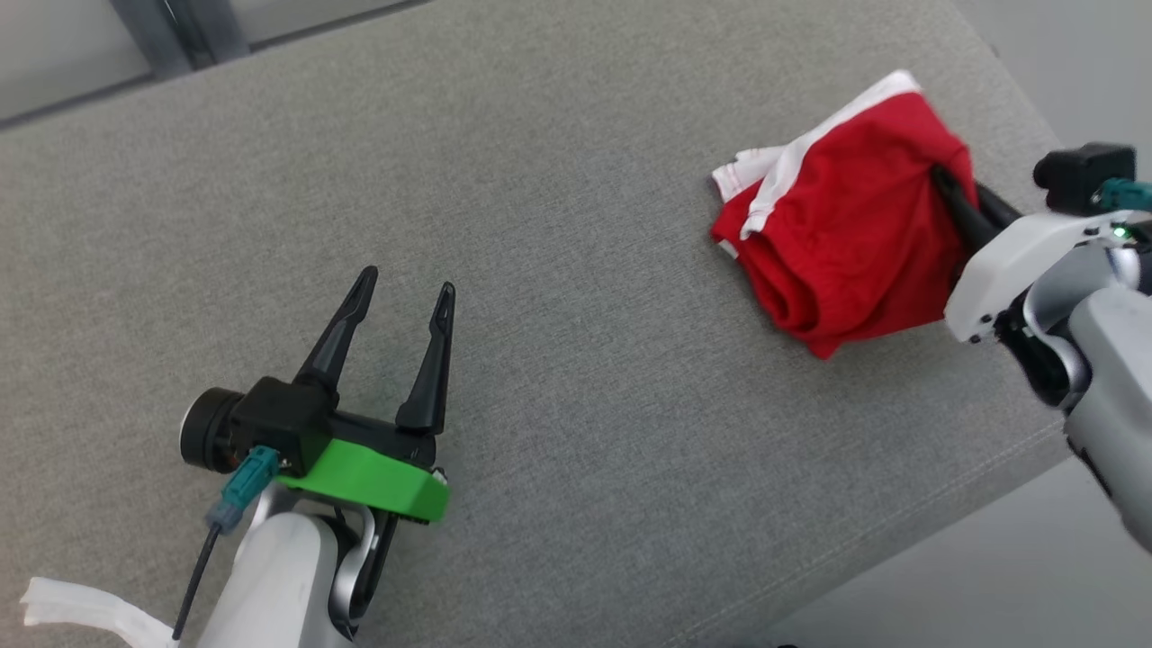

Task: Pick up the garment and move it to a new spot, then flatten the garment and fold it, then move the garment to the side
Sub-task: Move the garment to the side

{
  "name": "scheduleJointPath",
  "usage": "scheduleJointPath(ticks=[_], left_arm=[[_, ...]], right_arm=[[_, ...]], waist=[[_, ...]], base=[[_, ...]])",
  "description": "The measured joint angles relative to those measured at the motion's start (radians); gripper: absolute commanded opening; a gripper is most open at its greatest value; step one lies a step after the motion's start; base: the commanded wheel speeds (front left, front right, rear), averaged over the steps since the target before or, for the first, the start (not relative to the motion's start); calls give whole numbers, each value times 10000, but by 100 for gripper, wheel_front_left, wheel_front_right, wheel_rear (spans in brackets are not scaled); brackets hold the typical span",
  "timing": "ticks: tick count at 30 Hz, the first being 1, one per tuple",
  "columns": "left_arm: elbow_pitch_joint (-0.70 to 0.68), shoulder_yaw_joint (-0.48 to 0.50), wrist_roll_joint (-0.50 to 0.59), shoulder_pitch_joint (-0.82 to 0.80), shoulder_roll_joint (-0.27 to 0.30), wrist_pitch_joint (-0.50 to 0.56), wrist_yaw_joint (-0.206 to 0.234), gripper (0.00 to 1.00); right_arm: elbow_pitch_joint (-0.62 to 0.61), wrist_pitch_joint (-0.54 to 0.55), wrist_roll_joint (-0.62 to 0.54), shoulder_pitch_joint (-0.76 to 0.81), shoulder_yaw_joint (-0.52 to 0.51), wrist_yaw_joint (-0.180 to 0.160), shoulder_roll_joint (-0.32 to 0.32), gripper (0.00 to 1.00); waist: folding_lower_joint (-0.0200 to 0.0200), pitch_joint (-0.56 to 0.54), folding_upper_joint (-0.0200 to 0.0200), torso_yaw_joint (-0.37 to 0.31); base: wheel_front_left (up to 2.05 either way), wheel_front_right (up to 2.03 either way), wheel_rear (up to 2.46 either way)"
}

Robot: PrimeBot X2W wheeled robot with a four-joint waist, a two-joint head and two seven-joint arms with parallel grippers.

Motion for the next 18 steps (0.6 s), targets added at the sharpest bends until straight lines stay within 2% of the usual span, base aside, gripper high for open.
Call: scheduleJointPath(ticks=[5, 8, 18], left_arm=[[-219, -56, 90, -324, 211, 199, -2, 100], [-362, -125, 138, -577, 309, 290, -4, 100], [-479, -219, 161, -942, 443, 330, -2, 100]], right_arm=[[190, -305, 259, -1010, 420, 0, -846, 0], [769, -483, 403, -1630, 508, 0, -1200, 0], [3432, -1041, 433, -2824, 428, 2, -1749, 0]], waist=[[0, 724, 0, 208], [0, 1204, 0, 335], [1, 2271, 0, 968]], base=[[0, 0, 0], [0, 0, 0], [0, 0, 0]])
